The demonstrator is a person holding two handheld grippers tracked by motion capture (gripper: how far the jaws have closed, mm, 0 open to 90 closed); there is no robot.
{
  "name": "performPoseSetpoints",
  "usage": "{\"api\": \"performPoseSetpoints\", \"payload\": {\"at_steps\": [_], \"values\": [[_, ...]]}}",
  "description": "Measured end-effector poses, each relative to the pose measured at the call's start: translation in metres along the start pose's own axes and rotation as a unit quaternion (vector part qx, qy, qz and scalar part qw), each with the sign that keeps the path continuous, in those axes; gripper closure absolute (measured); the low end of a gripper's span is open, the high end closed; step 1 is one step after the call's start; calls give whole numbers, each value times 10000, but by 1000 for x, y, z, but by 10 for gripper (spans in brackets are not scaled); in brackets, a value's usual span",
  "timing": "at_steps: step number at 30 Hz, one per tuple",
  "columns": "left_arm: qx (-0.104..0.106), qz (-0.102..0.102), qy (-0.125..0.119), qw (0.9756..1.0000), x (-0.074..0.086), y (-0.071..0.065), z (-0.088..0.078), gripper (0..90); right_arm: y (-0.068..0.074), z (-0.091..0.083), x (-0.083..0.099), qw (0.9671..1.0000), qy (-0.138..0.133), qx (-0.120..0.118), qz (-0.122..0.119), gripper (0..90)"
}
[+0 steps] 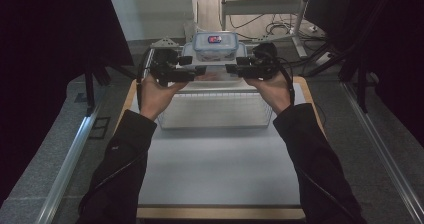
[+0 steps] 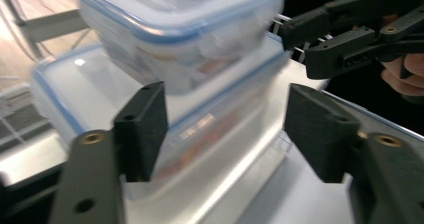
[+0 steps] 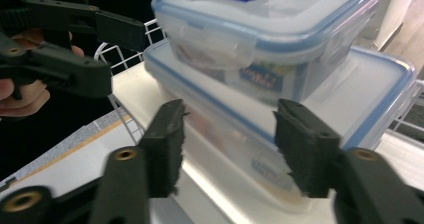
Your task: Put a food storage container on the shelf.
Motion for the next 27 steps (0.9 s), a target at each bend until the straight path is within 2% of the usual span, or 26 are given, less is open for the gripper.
{"api": "performPoseSetpoints", "payload": {"at_steps": [7,10,14,23,27], "values": [[0,250,91,9996,19,-10,-7,157,5,-8,18,9999,-45,-126,-43,266],[-36,332,158,9993,28,-14,-11,97,6,-11,27,9998,-23,-125,-147,221],[-23,344,215,9992,41,-18,-16,65,7,-15,38,9995,69,-114,-277,177],[-33,553,258,9981,64,-28,-26,42,17,-20,57,9989,213,-192,-362,97],[27,534,257,9982,74,-33,-28,32,22,-22,65,9986,254,-219,-414,80]]}}
Point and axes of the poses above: each handheld gripper's, and its own axes: z roughly forward along the jaws, x roughly out of its underside, y roughly to its left, the point moved 9 cm from there along z, roughly forward along the jaws, and after that the axes turned 6 degrees about -y, right-handed, at the moved point
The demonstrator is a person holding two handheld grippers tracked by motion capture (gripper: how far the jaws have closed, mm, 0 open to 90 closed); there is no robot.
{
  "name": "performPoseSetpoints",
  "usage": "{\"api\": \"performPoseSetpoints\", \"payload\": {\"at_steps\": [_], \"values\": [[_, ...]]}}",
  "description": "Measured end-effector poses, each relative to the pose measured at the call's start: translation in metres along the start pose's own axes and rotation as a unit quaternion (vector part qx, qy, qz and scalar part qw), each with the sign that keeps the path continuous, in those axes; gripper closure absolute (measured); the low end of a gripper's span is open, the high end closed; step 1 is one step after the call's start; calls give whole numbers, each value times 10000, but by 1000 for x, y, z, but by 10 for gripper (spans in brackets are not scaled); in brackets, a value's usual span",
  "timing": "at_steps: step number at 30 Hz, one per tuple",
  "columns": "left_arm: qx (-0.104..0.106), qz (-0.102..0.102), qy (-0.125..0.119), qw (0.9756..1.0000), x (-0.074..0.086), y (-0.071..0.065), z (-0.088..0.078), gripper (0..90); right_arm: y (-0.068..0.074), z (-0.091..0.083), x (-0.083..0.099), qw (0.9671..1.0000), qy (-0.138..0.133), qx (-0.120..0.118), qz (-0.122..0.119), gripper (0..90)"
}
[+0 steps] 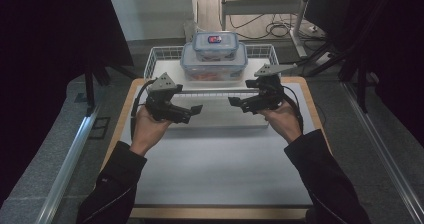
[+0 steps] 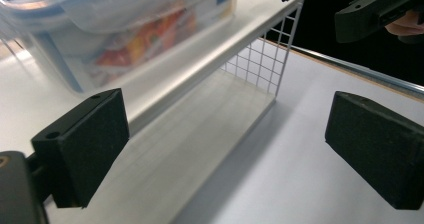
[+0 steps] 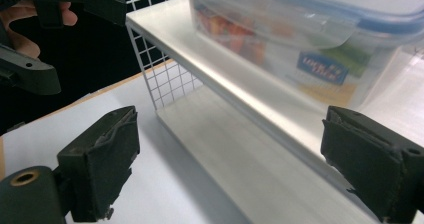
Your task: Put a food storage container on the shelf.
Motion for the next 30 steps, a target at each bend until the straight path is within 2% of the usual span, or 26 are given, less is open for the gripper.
{"api": "performPoseSetpoints", "payload": {"at_steps": [5,17,30], "values": [[29,15,13,10000,11,-8,-2,24,7,-3,8,10000,21,-63,-5,64],[108,-17,44,9999,37,-22,-3,14,20,-7,31,9997,125,-116,-184,44],[94,-122,68,9999,64,-32,-3,19,26,-7,58,9995,196,-91,-236,43]]}}
Point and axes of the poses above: each handheld gripper's, and its own axes: z roughly forward along the jaws, x roughly out of its underside, y roughly to its left, the point moved 9 cm from there along z, roughly forward along the jaws, and after that the axes turned 6 degrees about -y, right-handed, at the moved point
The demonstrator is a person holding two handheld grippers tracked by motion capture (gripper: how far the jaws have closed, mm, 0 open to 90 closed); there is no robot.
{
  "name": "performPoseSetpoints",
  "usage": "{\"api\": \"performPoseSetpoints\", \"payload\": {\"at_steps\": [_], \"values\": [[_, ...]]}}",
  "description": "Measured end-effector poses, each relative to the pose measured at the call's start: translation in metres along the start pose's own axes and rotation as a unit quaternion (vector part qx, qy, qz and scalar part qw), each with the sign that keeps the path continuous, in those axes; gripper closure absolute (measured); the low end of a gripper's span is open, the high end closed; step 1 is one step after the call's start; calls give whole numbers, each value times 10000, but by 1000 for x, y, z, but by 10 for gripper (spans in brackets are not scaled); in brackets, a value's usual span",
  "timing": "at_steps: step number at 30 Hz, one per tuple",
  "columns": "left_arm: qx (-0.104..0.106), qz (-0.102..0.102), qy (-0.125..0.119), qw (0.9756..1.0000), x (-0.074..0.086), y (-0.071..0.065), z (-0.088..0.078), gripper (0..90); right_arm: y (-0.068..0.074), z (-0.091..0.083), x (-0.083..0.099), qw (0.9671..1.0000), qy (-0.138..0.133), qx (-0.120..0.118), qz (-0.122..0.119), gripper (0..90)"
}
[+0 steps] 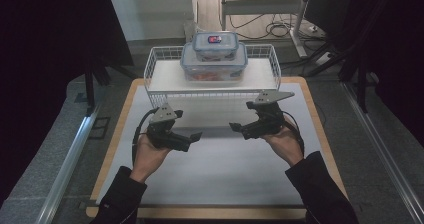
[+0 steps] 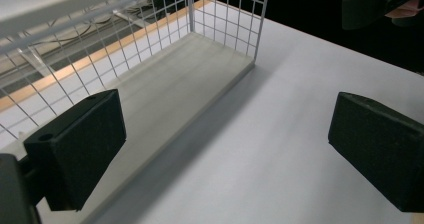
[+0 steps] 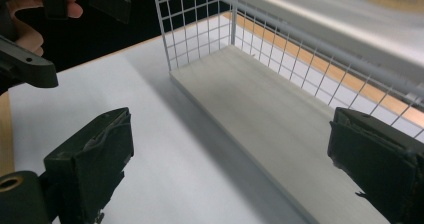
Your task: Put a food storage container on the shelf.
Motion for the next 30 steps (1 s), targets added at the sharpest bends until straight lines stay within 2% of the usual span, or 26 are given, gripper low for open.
{"api": "performPoseSetpoints", "payload": {"at_steps": [5,7,9,12,16,18,25,30], "values": [[-39,-82,18,10000,15,-3,1,21,0,0,14,9999,-21,1,113,44],[-30,-171,-43,9998,21,-5,1,22,1,0,19,10000,-11,-4,59,44],[-39,-210,18,9998,26,-7,1,24,3,-1,24,10000,0,8,-4,43],[-56,-203,-40,9998,30,-11,-1,25,6,-4,33,9999,55,63,-75,32],[-165,4,18,9999,35,-17,-4,25,8,-11,43,9998,93,146,-80,18],[-187,43,11,9998,38,-21,-6,25,9,-15,47,9998,97,144,-44,15],[-220,-97,12,9997,56,-29,-20,25,15,-28,58,9998,99,145,92,15],[-426,-46,37,9991,69,-27,-32,26,18,-37,68,9996,80,228,114,24]]}}
Point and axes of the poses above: each handheld gripper's, and its own axes: z roughly forward along the jaws, x roughly out of its underside, y roughly to its left, the point moved 9 cm from there along z, roughly forward along the jaws, and after that the axes turned 6 degrees about -y, right-handed, at the moved point
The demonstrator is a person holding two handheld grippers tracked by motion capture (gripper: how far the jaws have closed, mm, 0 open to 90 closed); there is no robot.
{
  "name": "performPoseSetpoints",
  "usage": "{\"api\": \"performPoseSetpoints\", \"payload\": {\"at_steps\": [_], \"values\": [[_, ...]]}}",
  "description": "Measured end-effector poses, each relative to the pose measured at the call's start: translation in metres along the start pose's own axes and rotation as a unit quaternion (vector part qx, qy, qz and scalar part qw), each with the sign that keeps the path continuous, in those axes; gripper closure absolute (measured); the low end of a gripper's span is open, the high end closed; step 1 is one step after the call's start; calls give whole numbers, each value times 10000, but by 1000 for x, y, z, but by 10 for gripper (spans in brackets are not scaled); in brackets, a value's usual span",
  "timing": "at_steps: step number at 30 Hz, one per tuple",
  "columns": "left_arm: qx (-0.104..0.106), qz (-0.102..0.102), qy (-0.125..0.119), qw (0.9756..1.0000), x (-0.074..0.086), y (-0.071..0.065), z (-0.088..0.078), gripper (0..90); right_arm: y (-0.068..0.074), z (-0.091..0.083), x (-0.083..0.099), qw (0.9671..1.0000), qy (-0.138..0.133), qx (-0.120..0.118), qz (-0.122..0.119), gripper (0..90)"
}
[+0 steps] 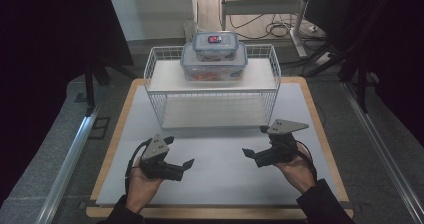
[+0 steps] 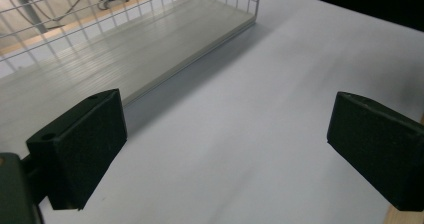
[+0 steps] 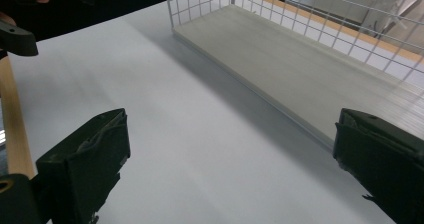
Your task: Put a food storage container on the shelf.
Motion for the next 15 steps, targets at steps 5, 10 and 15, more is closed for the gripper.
{"api": "performPoseSetpoints", "payload": {"at_steps": [5,10,15], "values": [[-85,-90,-3,9999,16,1,-5,29,0,-7,13,10000,13,80,49,29],[-206,-65,146,9997,33,1,-9,28,-6,-13,32,9997,73,207,139,28],[-323,-36,187,9993,42,2,-18,28,-12,-22,47,9989,109,373,246,29]]}}
Point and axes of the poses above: each handheld gripper's, and its own axes: z roughly forward along the jaws, x roughly out of its underside, y roughly to its left, the point moved 9 cm from there along z, roughly forward along the jaws, and after that the axes turned 6 degrees about -y, right-handed, at the moved point
